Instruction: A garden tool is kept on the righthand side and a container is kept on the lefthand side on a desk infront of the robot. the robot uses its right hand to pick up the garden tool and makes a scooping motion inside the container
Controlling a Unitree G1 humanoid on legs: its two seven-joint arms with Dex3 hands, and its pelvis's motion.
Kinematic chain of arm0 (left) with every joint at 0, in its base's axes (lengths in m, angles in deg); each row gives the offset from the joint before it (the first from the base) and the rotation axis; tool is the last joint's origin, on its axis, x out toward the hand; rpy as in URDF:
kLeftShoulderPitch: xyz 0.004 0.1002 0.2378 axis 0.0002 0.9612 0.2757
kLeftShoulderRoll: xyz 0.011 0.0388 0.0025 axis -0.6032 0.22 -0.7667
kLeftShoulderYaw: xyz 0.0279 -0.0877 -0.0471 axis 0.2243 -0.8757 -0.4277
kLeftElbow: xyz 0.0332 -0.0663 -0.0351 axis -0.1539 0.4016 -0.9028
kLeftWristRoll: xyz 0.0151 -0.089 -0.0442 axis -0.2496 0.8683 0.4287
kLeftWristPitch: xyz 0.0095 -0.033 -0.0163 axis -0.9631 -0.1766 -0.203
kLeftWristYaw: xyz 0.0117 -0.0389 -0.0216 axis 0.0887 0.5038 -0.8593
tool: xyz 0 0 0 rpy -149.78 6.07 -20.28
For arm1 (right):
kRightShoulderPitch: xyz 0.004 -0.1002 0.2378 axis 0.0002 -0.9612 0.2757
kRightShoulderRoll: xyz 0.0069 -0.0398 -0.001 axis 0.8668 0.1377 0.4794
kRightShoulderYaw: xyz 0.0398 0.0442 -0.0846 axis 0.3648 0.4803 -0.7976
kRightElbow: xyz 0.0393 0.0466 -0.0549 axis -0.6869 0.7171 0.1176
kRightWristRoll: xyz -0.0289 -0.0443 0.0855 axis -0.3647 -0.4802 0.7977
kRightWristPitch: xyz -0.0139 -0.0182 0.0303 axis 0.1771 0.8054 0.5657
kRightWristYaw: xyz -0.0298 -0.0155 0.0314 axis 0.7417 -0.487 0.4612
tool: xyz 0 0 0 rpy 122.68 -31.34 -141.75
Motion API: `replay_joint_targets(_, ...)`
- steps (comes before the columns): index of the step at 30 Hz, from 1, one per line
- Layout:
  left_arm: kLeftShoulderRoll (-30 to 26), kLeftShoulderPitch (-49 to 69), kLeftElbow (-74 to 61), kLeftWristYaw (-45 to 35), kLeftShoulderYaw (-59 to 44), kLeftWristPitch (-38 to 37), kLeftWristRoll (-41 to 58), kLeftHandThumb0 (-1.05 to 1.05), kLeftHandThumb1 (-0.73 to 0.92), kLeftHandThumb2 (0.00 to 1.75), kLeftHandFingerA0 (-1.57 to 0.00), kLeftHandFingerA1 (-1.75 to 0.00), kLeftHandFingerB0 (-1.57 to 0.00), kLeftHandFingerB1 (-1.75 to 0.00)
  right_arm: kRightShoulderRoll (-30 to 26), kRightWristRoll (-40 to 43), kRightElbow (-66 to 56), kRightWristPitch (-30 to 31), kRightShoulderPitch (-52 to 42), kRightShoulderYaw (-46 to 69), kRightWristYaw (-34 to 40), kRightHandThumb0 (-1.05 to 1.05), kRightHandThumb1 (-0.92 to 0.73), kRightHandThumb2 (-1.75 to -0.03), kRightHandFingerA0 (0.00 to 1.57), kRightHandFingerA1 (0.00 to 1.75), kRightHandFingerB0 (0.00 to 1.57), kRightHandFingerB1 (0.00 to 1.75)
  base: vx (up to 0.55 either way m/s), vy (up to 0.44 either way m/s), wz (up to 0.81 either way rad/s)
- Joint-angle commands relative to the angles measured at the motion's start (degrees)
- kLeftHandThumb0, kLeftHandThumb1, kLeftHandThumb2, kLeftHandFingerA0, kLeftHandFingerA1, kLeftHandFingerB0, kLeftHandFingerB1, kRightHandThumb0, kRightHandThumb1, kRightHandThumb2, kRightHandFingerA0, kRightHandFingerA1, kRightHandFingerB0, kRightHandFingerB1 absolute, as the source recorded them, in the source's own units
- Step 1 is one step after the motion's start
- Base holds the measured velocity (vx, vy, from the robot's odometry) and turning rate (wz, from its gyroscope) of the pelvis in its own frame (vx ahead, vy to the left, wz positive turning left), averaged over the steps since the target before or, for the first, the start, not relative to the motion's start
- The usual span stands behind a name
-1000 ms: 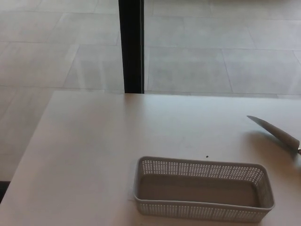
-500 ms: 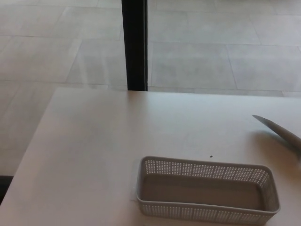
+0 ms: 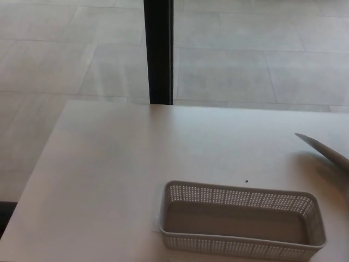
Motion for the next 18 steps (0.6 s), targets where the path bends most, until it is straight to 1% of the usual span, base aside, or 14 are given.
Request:
replay_joint_targets(1, 0.4, 0.7, 0.5, 0.6, -0.2, -2.9, 2.2, -1.05, -0.08, 1.47, -0.95, -1.42, -0.94, -1.35, 0.1, -10.8, 7.2, -0.6, 4.1, -7.6, -4.2, -1.01, -0.68, -1.10, 0.05, 0.11, 0.12, 0.16, 0.00, 0.000, 0.00)
replay_joint_targets(2, 0.5, 0.7, 0.6, 0.4, -0.2, -2.8, 2.3, -1.05, -0.07, 1.47, -0.94, -1.42, -0.90, -1.35, 0.2, -11.2, 8.4, -0.6, 4.5, -8.4, -4.0, -0.96, -0.66, -1.09, 0.03, 0.15, 0.10, 0.18, 0.00, 0.000, 0.00)
replay_joint_targets(3, 0.6, 0.8, 0.5, 0.2, -0.4, -2.9, 2.7, -1.05, -0.07, 1.46, -0.92, -1.43, -0.91, -1.34, 0.3, -11.5, 9.4, -0.7, 4.8, -9.1, -3.8, -0.95, -0.66, -1.08, 0.03, 0.17, 0.11, 0.19, 0.00, 0.000, 0.00)
replay_joint_targets(4, 0.6, 0.7, 0.5, -0.2, -0.9, -2.8, 3.3, -1.05, -0.07, 1.42, -0.91, -1.43, -0.91, -1.34, 0.5, -11.7, 10.7, -0.6, 5.1, -9.4, -3.6, -1.01, -0.69, -1.08, 0.02, 0.15, 0.10, 0.18, 0.00, 0.000, 0.00)
replay_joint_targets(6, 0.5, 0.4, 0.7, -0.6, -1.1, -2.8, 3.7, -1.05, -0.04, 1.38, -0.97, -1.41, -1.04, -1.23, 0.6, -12.2, 13.3, -0.5, 5.9, -10.4, -3.3, -0.98, -0.68, -1.09, 0.02, 0.18, 0.07, 0.21, 0.00, 0.000, 0.00)
replay_joint_targets(7, 0.5, 0.5, 0.5, -0.4, -0.8, -3.2, 3.4, -1.05, -0.02, 1.36, -1.00, -1.41, -1.05, -1.22, 0.7, -12.3, 14.2, -0.6, 6.2, -10.6, -3.3, -1.02, -0.71, -1.11, 0.03, 0.15, 0.09, 0.18, 0.00, 0.000, 0.00)
replay_joint_targets(8, 0.5, 0.7, 0.2, -0.6, -0.4, -4.1, 3.1, -1.05, 0.01, 1.33, -1.07, -1.35, -1.10, -1.18, 0.8, -12.5, 15.5, -0.7, 6.6, -10.9, -3.3, -1.01, -0.70, -1.11, 0.03, 0.15, 0.12, 0.19, 0.00, 0.000, 0.00)
replay_joint_targets(9, 0.3, 0.8, 0.1, -1.4, -0.1, -4.8, 3.1, -1.05, 0.03, 1.28, -1.05, -1.32, -1.06, -1.18, 0.9, -12.7, 17.2, -0.4, 7.0, -11.0, -3.1, -0.98, -0.68, -1.10, 0.02, 0.17, 0.07, 0.22, 0.00, 0.000, 0.00)
replay_joint_targets(11, 0.2, 0.8, 0.2, -1.7, 0.1, -5.1, 3.2, -1.05, 0.03, 1.28, -1.05, -1.32, -1.06, -1.18, 1.2, -13.1, 18.4, -0.6, 7.5, -11.1, -2.9, -0.98, -0.68, -1.10, 0.02, 0.17, 0.07, 0.22, 0.00, 0.000, 0.00)
replay_joint_targets(12, 0.3, 0.5, -0.2, -1.8, 0.0, -4.3, 3.7, -1.05, 0.00, 1.32, -1.04, -1.33, -0.92, -1.30, 1.2, -12.9, 19.6, -1.0, 7.4, -10.9, -2.4, -0.96, -0.67, -1.08, 0.01, 0.20, 0.06, 0.24, 0.00, 0.000, 0.00)
replay_joint_targets(14, 0.4, 0.4, -0.4, -1.9, 0.1, -3.9, 4.0, -1.05, -0.01, 1.32, -1.00, -1.33, -0.87, -1.33, 1.4, -13.3, 20.9, -1.5, 7.5, -10.9, -2.0, -0.96, -0.68, -1.08, 0.01, 0.21, 0.06, 0.22, 0.00, 0.000, 0.00)
replay_joint_targets(16, 0.5, 0.5, -0.4, -2.0, 0.3, -4.0, 4.0, -1.05, -0.02, 1.32, -1.02, -1.32, -0.89, -1.31, 1.6, -13.2, 21.2, -1.1, 7.5, -10.5, -2.6, -0.95, -0.67, -1.08, 0.02, 0.19, 0.10, 0.22, 0.00, 0.000, 0.00)
replay_joint_targets(17, 0.5, 0.6, -0.3, -2.0, 0.5, -4.5, 3.9, -1.05, -0.02, 1.31, -1.06, -1.28, -0.95, -1.26, 1.5, -13.3, 20.9, -0.8, 7.3, -10.3, -3.0, -0.99, -0.69, -1.07, 0.02, 0.16, 0.08, 0.21, 0.00, 0.000, 0.00)
replay_joint_targets(18, 0.8, 0.8, -0.3, -2.8, 0.8, -4.9, 3.9, -1.05, -0.04, 1.31, -1.07, -1.28, -0.98, -1.25, 1.4, -13.7, 19.6, 2.5, 7.2, -10.7, -5.8, -0.89, -0.77, -0.63, 0.04, 0.39, 0.10, 0.26, 0.00, 0.000, 0.00)
